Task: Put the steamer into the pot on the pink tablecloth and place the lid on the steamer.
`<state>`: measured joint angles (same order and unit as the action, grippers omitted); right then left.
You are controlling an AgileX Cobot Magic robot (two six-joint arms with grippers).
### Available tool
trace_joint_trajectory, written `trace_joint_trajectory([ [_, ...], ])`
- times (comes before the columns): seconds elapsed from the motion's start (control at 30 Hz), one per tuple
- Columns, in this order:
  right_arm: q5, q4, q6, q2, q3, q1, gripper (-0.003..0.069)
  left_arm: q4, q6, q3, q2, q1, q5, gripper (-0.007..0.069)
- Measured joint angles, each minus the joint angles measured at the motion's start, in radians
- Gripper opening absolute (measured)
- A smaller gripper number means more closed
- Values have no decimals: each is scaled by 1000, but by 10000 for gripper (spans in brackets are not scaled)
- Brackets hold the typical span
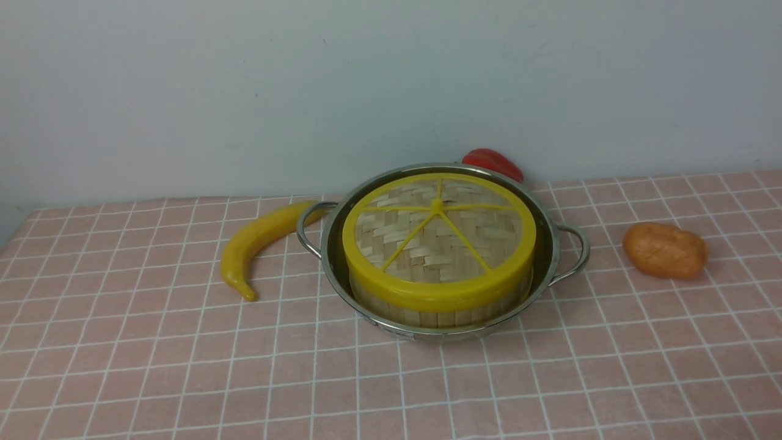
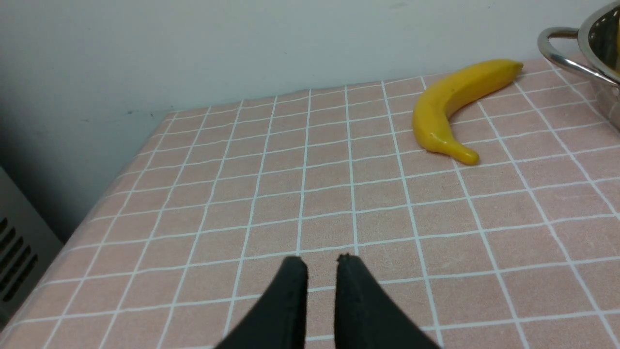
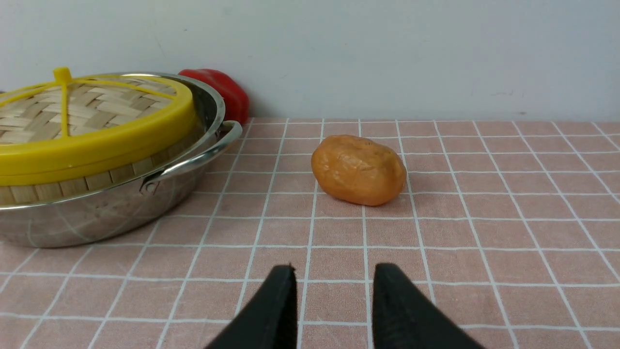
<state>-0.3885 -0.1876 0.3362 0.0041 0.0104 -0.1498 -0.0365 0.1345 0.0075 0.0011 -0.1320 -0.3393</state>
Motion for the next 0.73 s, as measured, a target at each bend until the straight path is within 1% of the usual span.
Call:
trace_joint_trajectory([
  [0.73,0,0,0,0,0,0,243,0,0,0,0,0,0,128],
])
